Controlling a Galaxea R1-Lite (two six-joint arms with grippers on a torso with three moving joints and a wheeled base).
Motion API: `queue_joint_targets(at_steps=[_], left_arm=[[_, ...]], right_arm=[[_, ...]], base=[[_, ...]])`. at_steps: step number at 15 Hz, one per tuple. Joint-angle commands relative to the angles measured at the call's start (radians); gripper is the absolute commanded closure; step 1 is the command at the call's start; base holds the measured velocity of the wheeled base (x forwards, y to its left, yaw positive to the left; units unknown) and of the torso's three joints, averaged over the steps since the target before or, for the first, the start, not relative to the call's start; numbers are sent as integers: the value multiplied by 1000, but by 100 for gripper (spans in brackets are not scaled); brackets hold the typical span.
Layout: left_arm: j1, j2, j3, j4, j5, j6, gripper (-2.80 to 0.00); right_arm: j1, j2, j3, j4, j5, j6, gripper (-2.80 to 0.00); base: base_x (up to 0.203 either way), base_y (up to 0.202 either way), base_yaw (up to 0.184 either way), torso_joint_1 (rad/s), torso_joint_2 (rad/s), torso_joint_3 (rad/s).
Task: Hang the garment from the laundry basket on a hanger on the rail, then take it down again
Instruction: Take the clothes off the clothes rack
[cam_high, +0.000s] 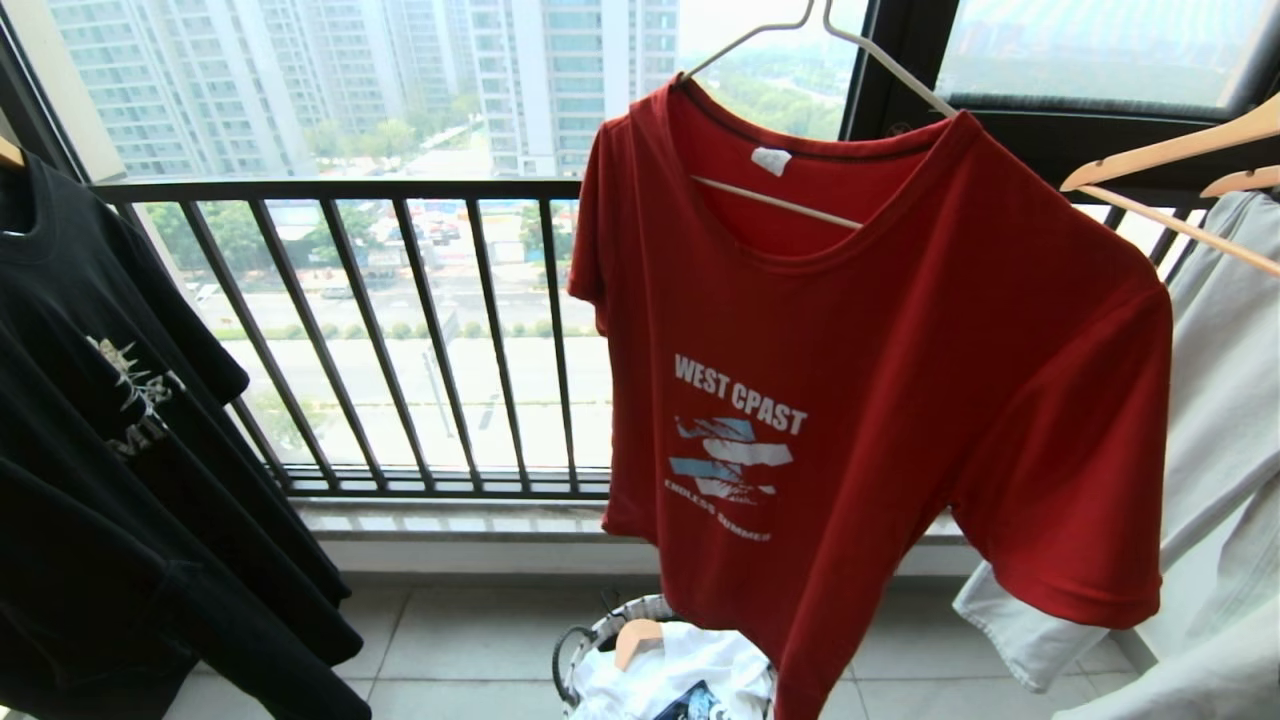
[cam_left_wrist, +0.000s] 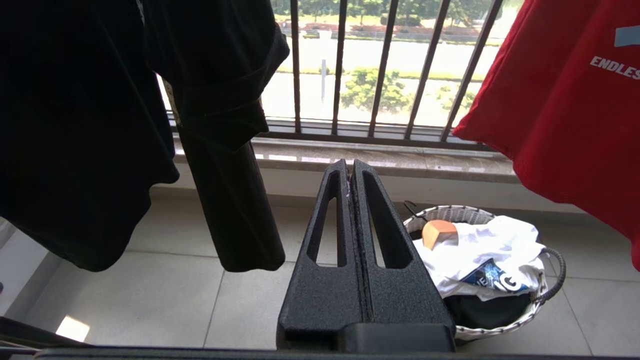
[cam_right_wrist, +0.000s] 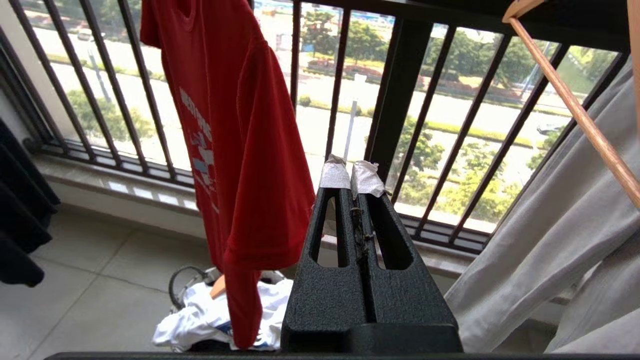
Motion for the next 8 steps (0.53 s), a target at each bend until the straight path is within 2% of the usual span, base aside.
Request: queue_joint_targets(at_steps=[1, 4, 8], left_arm=[[1, 1, 1, 0, 1, -1, 0], [0, 1, 1, 0, 1, -1, 0], [1, 1, 0, 0, 1, -1, 0]], right_arm=[[0, 181, -132, 32, 69, -1, 0], [21, 373, -328, 66, 125, -1, 0], [189, 583, -567, 146, 136, -4, 0]], base=[[0, 0, 0, 0, 0, 0], [0, 0, 0, 0, 0, 0], [0, 0, 0, 0, 0, 0]])
